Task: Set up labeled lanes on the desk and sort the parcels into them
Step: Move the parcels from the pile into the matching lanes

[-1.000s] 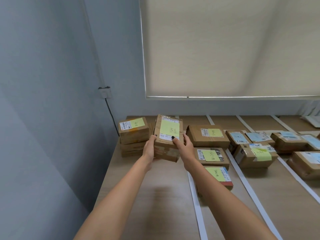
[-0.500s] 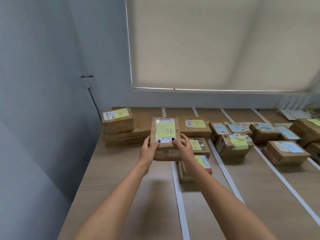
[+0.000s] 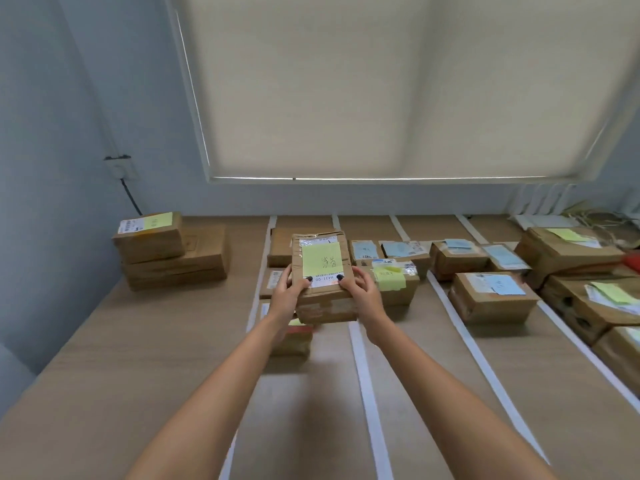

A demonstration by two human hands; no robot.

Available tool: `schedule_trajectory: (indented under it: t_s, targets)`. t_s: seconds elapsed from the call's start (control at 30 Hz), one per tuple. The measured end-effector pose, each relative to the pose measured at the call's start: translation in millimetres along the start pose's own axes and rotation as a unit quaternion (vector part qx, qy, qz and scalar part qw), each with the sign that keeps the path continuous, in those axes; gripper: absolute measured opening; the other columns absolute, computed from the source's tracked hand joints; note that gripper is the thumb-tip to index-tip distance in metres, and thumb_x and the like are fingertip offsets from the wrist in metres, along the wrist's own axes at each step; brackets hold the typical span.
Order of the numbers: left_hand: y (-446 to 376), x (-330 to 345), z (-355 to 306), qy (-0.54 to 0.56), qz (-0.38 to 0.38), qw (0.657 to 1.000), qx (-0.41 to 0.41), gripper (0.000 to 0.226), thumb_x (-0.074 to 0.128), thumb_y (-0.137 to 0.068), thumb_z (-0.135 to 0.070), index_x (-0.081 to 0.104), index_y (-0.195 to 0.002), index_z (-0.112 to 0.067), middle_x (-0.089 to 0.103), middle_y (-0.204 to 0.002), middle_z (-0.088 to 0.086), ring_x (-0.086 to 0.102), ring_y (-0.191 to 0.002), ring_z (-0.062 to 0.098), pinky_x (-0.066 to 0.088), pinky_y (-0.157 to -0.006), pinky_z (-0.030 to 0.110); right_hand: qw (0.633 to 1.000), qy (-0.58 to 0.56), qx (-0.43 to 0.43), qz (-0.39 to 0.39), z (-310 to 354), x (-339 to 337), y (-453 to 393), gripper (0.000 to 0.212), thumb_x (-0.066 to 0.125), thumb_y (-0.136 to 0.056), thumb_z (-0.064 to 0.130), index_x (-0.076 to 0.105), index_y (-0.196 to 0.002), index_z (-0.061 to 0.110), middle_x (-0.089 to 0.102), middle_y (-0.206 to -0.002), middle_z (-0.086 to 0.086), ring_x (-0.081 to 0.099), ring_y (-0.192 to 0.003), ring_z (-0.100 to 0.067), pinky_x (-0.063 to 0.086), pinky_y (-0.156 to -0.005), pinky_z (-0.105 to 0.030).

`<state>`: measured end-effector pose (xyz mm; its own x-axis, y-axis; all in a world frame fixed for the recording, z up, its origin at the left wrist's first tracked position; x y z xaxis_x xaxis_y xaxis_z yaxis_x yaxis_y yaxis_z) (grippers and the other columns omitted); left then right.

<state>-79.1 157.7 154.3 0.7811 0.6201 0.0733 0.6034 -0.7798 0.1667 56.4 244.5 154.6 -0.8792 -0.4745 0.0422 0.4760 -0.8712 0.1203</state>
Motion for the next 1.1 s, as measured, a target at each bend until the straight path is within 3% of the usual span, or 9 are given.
schedule_trajectory:
  t_s: [0.07, 0.23, 0.33, 0.5, 0.67, 0.83, 1.0, 1.1]
  targets:
    - [11, 62, 14, 0.016, -0.008, 1.000, 0.000, 0.054, 0.054, -0.090, -0.021, 0.036, -0.141, -0.029, 0.059, -0.116, 0.002, 0.061, -0.086, 0.013, 0.048, -0.052, 0.021, 1.000, 0.017, -0.004, 0.011, -3, -65, 0, 0.047, 0.063, -0.086, 0.030, 0.043, -0.128, 0.028, 0.058, -0.121, -0.003, 0.060, -0.103, -0.019, 0.052, -0.088, -0.036]
    - [49, 208, 33, 0.025, 0.002, 1.000, -0.018, 0.050, 0.053, -0.091, -0.024, 0.037, -0.138, -0.032, 0.060, -0.109, -0.003, 0.060, -0.086, 0.013, 0.048, -0.054, 0.025, 0.999, 0.048, 0.006, 0.001, 10, -213, 18, 0.050, 0.061, -0.086, 0.036, 0.041, -0.130, 0.028, 0.058, -0.117, 0.000, 0.059, -0.097, -0.011, 0.049, -0.068, -0.022]
    - [71, 276, 34, 0.019, 0.019, 0.999, -0.024, 0.051, 0.052, -0.092, -0.026, 0.036, -0.140, -0.030, 0.059, -0.116, 0.002, 0.060, -0.089, 0.014, 0.047, -0.056, 0.025, 0.998, 0.060, 0.012, -0.018, 22, -283, 33, 0.051, 0.061, -0.085, 0.036, 0.041, -0.131, 0.027, 0.058, -0.119, -0.002, 0.059, -0.099, -0.014, 0.052, -0.077, -0.028]
    - [86, 361, 26, 0.004, 0.055, 0.998, -0.021, 0.054, 0.051, -0.093, -0.026, 0.030, -0.144, -0.030, 0.056, -0.122, 0.004, 0.060, -0.091, 0.015, 0.049, -0.057, 0.025, 0.997, 0.038, 0.011, -0.063, 40, -367, 48, 0.043, 0.061, -0.085, 0.032, 0.044, -0.125, 0.032, 0.058, -0.120, -0.001, 0.057, -0.096, -0.010, 0.044, -0.065, -0.019]
    - [101, 435, 31, -0.004, 0.096, 0.995, -0.006, 0.055, 0.051, -0.093, -0.024, 0.030, -0.144, -0.031, 0.055, -0.123, 0.004, 0.060, -0.093, 0.015, 0.049, -0.057, 0.023, 0.994, 0.029, 0.012, -0.107, 36, -442, 60, 0.045, 0.060, -0.086, 0.030, 0.046, -0.129, 0.026, 0.057, -0.123, -0.002, 0.057, -0.103, -0.017, 0.047, -0.073, -0.025]
    - [123, 505, 43, -0.008, 0.106, 0.994, -0.013, 0.053, 0.049, -0.094, -0.023, 0.030, -0.143, -0.030, 0.053, -0.128, 0.006, 0.059, -0.103, 0.023, 0.053, -0.064, 0.030, 0.993, 0.025, 0.010, -0.112, 32, -516, 68, 0.048, 0.059, -0.085, 0.031, 0.045, -0.130, 0.026, 0.058, -0.121, 0.002, 0.056, -0.102, -0.015, 0.045, -0.074, -0.027]
    - [134, 597, 54, -0.009, 0.105, 0.994, -0.002, 0.056, 0.051, -0.094, -0.023, 0.028, -0.144, -0.027, 0.052, -0.130, 0.007, 0.058, -0.105, 0.022, 0.052, -0.066, 0.028, 0.993, 0.010, -0.004, -0.117, 32, -610, 64, 0.044, 0.060, -0.085, 0.028, 0.047, -0.128, 0.026, 0.058, -0.118, -0.003, 0.057, -0.101, -0.021, 0.048, -0.081, -0.035]
    - [147, 663, 65, 0.000, 0.089, 0.996, -0.008, 0.055, 0.052, -0.093, -0.024, 0.029, -0.143, -0.028, 0.053, -0.128, 0.008, 0.058, -0.103, 0.021, 0.052, -0.067, 0.029, 0.995, 0.015, -0.002, -0.102, 33, -677, 62, 0.046, 0.059, -0.086, 0.027, 0.046, -0.130, 0.024, 0.058, -0.115, -0.001, 0.058, -0.098, -0.020, 0.048, -0.076, -0.028]
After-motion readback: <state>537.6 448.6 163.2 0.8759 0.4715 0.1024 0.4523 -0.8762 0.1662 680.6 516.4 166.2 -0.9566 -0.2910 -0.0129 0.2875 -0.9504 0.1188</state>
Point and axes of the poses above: each hand's wrist, its own y-axis away from the middle knuckle, its own x-axis out of the palm, z = x × y, the point moved 5 cm from there along -y, towards the middle knuckle
